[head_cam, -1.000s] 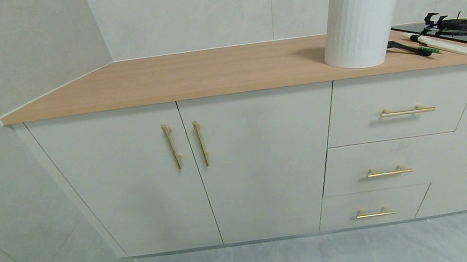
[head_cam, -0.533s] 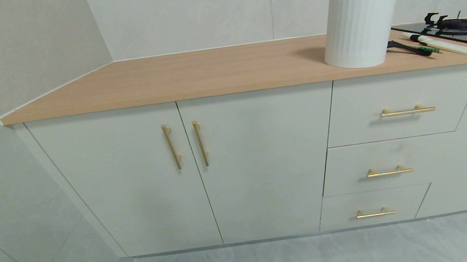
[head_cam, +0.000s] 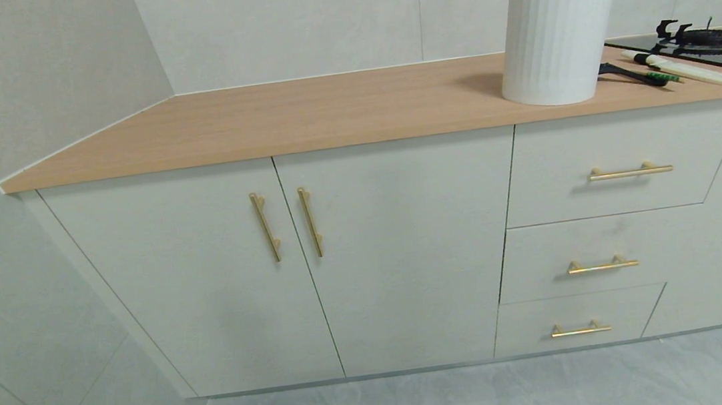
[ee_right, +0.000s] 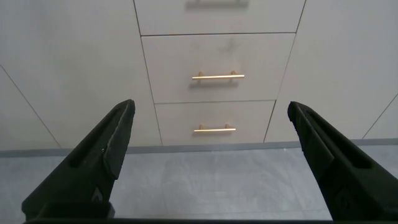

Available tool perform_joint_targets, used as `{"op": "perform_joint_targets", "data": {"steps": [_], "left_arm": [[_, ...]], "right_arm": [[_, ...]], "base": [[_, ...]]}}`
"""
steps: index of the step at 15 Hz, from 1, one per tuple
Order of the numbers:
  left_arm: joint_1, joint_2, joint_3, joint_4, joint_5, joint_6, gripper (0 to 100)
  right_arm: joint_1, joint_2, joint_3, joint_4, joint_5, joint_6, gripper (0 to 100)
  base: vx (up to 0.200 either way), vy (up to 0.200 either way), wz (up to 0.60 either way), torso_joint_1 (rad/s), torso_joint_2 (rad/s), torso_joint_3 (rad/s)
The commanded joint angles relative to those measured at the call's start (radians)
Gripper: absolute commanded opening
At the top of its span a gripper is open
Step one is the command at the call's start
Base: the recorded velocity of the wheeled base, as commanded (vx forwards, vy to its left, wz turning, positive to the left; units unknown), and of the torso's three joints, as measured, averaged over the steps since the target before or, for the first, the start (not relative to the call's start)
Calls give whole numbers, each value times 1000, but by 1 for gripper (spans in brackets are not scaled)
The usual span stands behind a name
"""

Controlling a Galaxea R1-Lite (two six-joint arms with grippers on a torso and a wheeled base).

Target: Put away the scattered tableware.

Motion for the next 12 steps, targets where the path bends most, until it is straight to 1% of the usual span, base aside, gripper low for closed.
{"op": "perform_joint_targets", "data": {"steps": [1, 4, 12], "left_arm": [[0, 0, 0, 0, 2, 0, 100], [0, 0, 0, 0, 2, 0, 100], [0, 0, 0, 0, 2, 0, 100]], "right_arm": [[0, 2, 0, 0, -1, 1, 100], [0, 2, 0, 0, -1, 1, 100], [0, 2, 0, 0, -1, 4, 100]], "base": [[0, 0, 0, 0, 0, 0], [0, 0, 0, 0, 0, 0], [0, -200, 0, 3, 2, 1]]}}
